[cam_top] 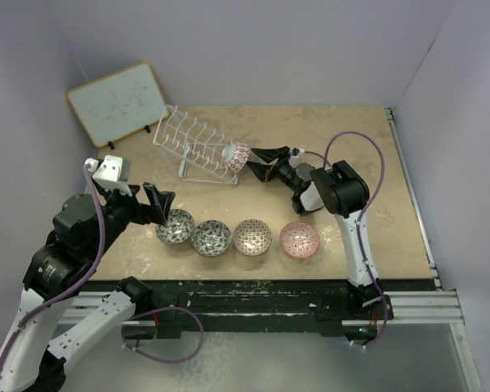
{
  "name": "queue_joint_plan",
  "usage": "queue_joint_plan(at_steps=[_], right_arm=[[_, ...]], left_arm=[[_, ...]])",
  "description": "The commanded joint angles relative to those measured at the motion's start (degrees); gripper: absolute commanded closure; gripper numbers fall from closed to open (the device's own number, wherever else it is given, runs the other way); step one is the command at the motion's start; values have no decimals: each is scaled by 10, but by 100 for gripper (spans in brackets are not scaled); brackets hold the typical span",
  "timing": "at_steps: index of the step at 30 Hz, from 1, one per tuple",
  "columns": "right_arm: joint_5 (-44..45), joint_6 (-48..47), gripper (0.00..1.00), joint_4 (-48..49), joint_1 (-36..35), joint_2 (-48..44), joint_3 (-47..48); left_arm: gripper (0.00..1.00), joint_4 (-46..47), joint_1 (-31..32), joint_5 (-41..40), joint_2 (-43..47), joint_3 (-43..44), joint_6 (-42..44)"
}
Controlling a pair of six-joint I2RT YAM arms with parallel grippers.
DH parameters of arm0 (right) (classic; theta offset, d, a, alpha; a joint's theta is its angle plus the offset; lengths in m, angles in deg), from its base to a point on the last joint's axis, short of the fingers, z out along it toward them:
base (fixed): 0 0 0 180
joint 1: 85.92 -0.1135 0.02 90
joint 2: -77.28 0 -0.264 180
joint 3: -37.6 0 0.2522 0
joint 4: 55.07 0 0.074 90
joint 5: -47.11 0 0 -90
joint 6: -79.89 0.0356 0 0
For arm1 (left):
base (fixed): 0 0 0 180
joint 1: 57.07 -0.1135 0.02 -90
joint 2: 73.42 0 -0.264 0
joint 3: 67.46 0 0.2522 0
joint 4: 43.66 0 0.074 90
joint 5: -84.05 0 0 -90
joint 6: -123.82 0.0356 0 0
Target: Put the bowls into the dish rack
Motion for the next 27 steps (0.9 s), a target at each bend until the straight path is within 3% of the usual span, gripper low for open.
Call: queue_joint_plan(at_steps=[1,12,15,22,27], right_arm=[[-11,-49,36,114,16,-83,-23],[26,-181,37,-30,38,-276,-161],[32,-230,37,-117,38,-351,-201],[101,-451,34,-568,37,-578,-191],[184,-579,34,-857,37,-668,-117]], left_arm=[[1,24,-2,1,6,6,-6],[1,22,-2,-6,6,24,3],[1,15,-2,-12,6,31,7],[1,6,-2,-20,4,40,13],[1,18,-2,-13,12,26,11]])
